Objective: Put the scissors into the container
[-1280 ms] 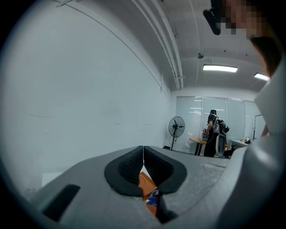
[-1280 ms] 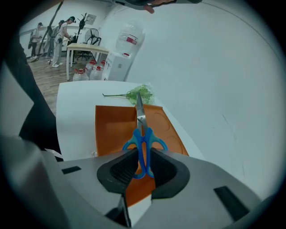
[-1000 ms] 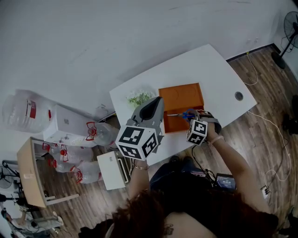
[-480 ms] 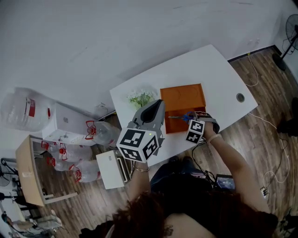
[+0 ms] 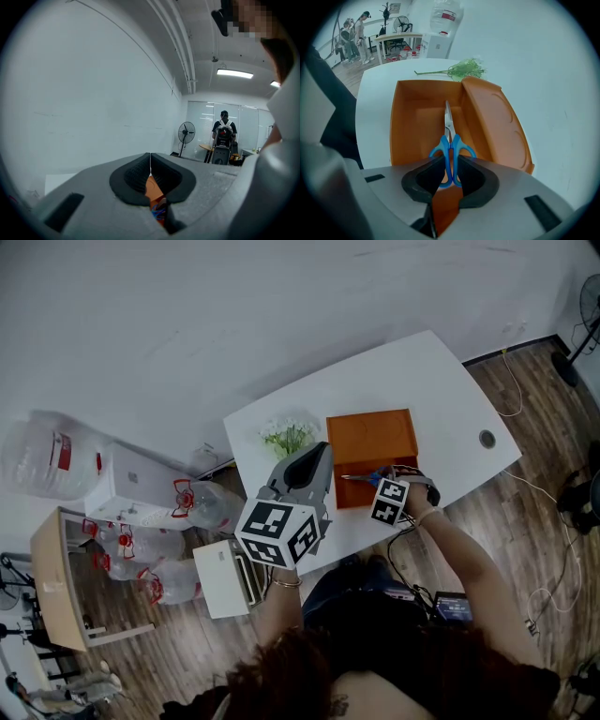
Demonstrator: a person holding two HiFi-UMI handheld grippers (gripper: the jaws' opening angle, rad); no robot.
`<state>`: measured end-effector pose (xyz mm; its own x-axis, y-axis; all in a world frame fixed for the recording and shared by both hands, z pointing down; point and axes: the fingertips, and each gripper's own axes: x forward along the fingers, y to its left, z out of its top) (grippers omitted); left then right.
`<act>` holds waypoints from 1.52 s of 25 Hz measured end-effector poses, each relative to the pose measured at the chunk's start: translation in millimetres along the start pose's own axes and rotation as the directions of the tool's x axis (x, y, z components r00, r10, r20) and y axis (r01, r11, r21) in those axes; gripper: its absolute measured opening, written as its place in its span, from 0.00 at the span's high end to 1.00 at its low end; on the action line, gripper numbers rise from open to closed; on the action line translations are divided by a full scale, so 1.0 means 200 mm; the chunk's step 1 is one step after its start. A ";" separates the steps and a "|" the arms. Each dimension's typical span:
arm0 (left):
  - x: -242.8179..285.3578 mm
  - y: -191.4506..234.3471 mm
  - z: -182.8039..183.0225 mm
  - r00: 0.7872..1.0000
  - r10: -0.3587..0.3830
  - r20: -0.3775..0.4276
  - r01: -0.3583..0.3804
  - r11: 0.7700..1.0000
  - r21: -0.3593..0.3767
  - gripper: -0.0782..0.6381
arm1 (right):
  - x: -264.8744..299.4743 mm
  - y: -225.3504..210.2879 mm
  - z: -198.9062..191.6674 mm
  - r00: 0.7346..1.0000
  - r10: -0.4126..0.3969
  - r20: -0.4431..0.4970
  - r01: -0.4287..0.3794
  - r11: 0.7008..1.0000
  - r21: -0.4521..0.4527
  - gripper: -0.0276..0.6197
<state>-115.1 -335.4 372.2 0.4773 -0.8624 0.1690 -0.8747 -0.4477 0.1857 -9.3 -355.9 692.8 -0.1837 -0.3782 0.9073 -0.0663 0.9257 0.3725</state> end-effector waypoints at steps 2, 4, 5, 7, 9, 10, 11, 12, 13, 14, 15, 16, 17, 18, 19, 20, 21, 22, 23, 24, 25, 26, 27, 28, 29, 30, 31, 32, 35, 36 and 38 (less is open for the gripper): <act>-0.01 0.01 0.00 1.000 0.003 0.001 -0.003 1.000 -0.001 0.87 | 0.01 0.01 0.00 1.000 0.013 -0.006 -0.013 1.000 0.005 0.84; -0.02 0.01 0.00 1.000 0.005 0.002 -0.005 1.000 0.000 0.87 | 0.01 0.02 0.01 0.999 0.031 -0.014 -0.031 0.999 0.009 0.83; -0.02 0.01 0.00 1.000 0.006 0.002 -0.006 1.000 -0.001 0.87 | 0.02 0.03 0.01 0.999 0.039 -0.018 -0.039 0.999 0.010 0.83; -0.03 0.02 0.00 1.000 0.007 0.002 -0.007 1.000 -0.002 0.87 | 0.03 0.04 0.00 0.998 0.050 -0.028 -0.050 0.999 0.012 0.83; -0.04 0.03 0.00 1.000 0.010 0.002 -0.010 1.000 -0.005 0.87 | 0.03 0.04 0.00 0.998 0.056 -0.037 -0.056 0.998 0.013 0.83; -0.04 0.03 0.00 1.000 0.011 0.001 -0.011 1.000 -0.005 0.87 | 0.04 0.03 0.00 0.997 0.059 -0.040 -0.058 0.998 0.014 0.83; -0.04 0.03 0.00 1.000 0.012 0.001 -0.012 1.000 -0.006 0.87 | 0.04 0.03 0.00 0.997 0.061 -0.042 -0.061 0.998 0.016 0.83; -0.04 0.03 0.00 1.000 0.013 0.001 -0.013 1.000 -0.006 0.87 | 0.04 0.03 0.00 0.997 0.064 -0.042 -0.063 0.998 0.019 0.83; -0.04 0.03 0.00 1.000 0.014 0.000 -0.014 1.000 -0.006 0.87 | 0.05 0.03 0.00 0.997 0.067 -0.042 -0.066 0.998 0.022 0.83; -0.04 0.04 0.00 1.000 0.015 0.000 -0.015 1.000 -0.006 0.87 | 0.05 0.03 0.00 0.997 0.070 -0.042 -0.069 0.997 0.026 0.83; -0.05 0.04 0.00 1.000 0.016 0.000 -0.016 1.000 -0.007 0.87 | 0.05 0.03 -0.01 0.996 0.073 -0.042 -0.072 0.997 0.029 0.83; -0.05 0.04 0.00 1.000 0.016 0.000 -0.016 1.000 -0.008 0.87 | 0.05 0.03 -0.01 0.996 0.077 -0.043 -0.076 0.997 0.031 0.83; -0.05 0.04 0.00 1.000 0.017 0.000 -0.017 1.000 -0.009 0.87 | 0.05 0.03 -0.01 0.996 0.081 -0.044 -0.080 0.996 0.032 0.83; -0.05 0.04 0.00 1.000 0.018 0.000 -0.018 1.000 -0.010 0.87 | 0.05 0.03 0.00 0.995 0.085 -0.044 -0.084 0.996 0.033 0.83; -0.06 0.04 -0.01 1.000 0.018 -0.001 -0.018 1.000 -0.010 0.87 | 0.05 0.03 0.00 0.995 0.088 -0.044 -0.087 0.996 0.034 0.83; -0.06 0.05 -0.01 1.000 0.018 -0.002 -0.018 1.000 -0.010 0.87 | 0.05 0.02 0.00 0.995 0.091 -0.044 -0.090 0.995 0.037 0.83; -0.06 0.04 -0.01 1.000 0.017 -0.003 -0.017 1.000 -0.010 0.87 | 0.06 0.02 0.00 0.995 0.093 -0.045 -0.091 0.995 0.040 0.82; -0.06 0.04 -0.02 1.000 0.015 -0.004 -0.015 1.000 -0.010 0.87 | 0.06 0.02 0.00 0.995 0.094 -0.045 -0.093 0.995 0.043 0.82; -0.07 0.04 -0.03 1.000 0.014 -0.006 -0.014 1.000 -0.009 0.87 | 0.06 0.02 -0.01 0.994 0.096 -0.045 -0.094 0.995 0.046 0.81; -0.07 0.03 -0.03 1.000 0.012 -0.007 -0.012 1.000 -0.009 0.87 | 0.06 0.02 -0.01 0.994 0.097 -0.046 -0.095 0.994 0.048 0.81; -0.07 0.03 -0.03 1.000 0.011 -0.008 -0.011 1.000 -0.007 0.87 | 0.06 0.02 -0.01 0.994 0.099 -0.045 -0.097 0.994 0.050 0.81; -0.07 0.03 -0.03 1.000 0.010 -0.009 -0.010 1.000 -0.006 0.87 | 0.05 0.02 -0.01 0.994 0.101 -0.044 -0.099 0.994 0.052 0.81; -0.07 0.03 -0.02 1.000 0.009 -0.009 -0.009 1.000 -0.006 0.87 | 0.05 0.02 -0.01 0.994 0.103 -0.042 -0.101 0.993 0.056 0.81; -0.08 0.03 -0.02 1.000 0.009 -0.010 -0.009 1.000 -0.005 0.87 | 0.05 0.02 -0.01 0.994 0.104 -0.040 -0.102 0.993 0.061 0.80; -0.08 0.03 -0.02 1.000 0.009 -0.010 -0.010 1.000 -0.005 0.87 | 0.05 0.01 0.00 0.994 0.104 -0.038 -0.101 0.993 0.066 0.80; -0.08 0.04 -0.02 1.000 0.010 -0.010 -0.010 1.000 -0.005 0.87 | 0.05 0.01 0.00 0.994 0.102 -0.035 -0.099 0.993 0.071 0.80; -0.09 0.04 -0.02 1.000 0.010 -0.010 -0.010 1.000 -0.004 0.87 | 0.04 0.01 0.00 0.995 0.099 -0.031 -0.096 0.992 0.077 0.80; -0.09 0.04 -0.02 1.000 0.009 -0.009 -0.009 1.000 -0.004 0.87 | 0.04 0.00 0.00 0.995 0.096 -0.027 -0.093 0.992 0.083 0.79; -0.09 0.03 -0.02 1.000 0.004 -0.007 -0.004 1.000 -0.001 0.87 | 0.02 -0.01 0.01 0.996 0.087 -0.012 -0.085 0.991 0.103 0.79; -0.08 0.02 -0.01 1.000 0.002 -0.006 -0.002 1.000 0.000 0.87 | 0.01 -0.01 0.01 0.996 0.084 -0.005 -0.083 0.990 0.111 0.79; -0.08 0.01 -0.01 1.000 -0.003 -0.005 0.003 1.000 0.003 0.87 | -0.02 -0.01 0.01 0.997 0.077 0.015 -0.079 0.987 0.138 0.79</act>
<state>-124.0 -321.6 371.9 0.4801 -0.8599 0.1731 -0.8736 -0.4509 0.1830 -11.3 -355.9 688.4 -0.2026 -0.3054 0.9304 -0.1861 0.9448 0.2696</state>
